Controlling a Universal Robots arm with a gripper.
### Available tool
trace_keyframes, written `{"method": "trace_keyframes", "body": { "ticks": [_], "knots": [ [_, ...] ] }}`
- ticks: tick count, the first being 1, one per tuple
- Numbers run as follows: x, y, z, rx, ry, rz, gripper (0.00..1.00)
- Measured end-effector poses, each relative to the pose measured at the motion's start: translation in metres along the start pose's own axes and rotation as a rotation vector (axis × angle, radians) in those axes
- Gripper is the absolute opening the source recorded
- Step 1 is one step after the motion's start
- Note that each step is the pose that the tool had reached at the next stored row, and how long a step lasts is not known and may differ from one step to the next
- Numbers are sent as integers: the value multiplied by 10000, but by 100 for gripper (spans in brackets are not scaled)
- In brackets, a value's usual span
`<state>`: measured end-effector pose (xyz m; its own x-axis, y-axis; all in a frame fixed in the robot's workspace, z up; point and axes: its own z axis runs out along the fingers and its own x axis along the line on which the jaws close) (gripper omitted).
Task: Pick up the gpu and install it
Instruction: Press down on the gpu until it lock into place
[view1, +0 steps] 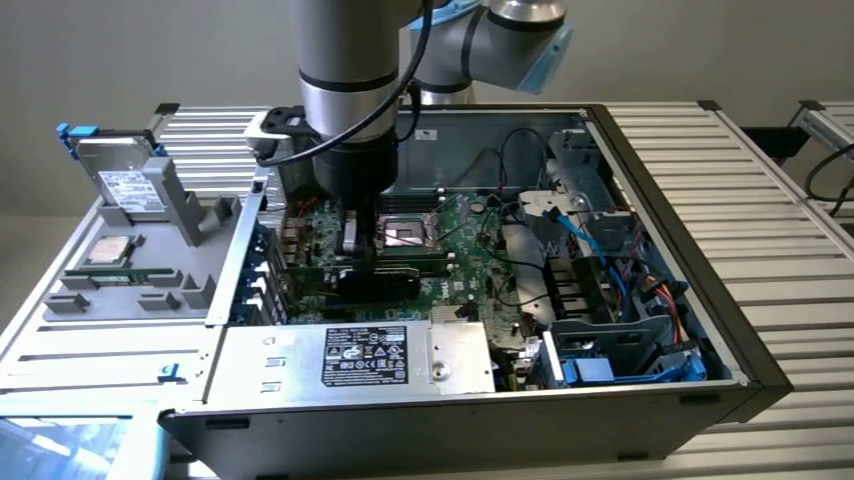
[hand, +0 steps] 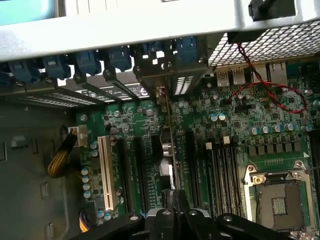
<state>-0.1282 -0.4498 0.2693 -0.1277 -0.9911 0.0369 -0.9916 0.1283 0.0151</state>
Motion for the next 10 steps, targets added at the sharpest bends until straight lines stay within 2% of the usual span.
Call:
{"method": "trace_keyframes", "body": {
  "ticks": [5,7,10],
  "knots": [
    [-1,-2,55,-5,17,-2,12],
    [-3,-1,-4,8,-2,1,12],
    [5,5,-140,2,13,0,12]
  ]
}}
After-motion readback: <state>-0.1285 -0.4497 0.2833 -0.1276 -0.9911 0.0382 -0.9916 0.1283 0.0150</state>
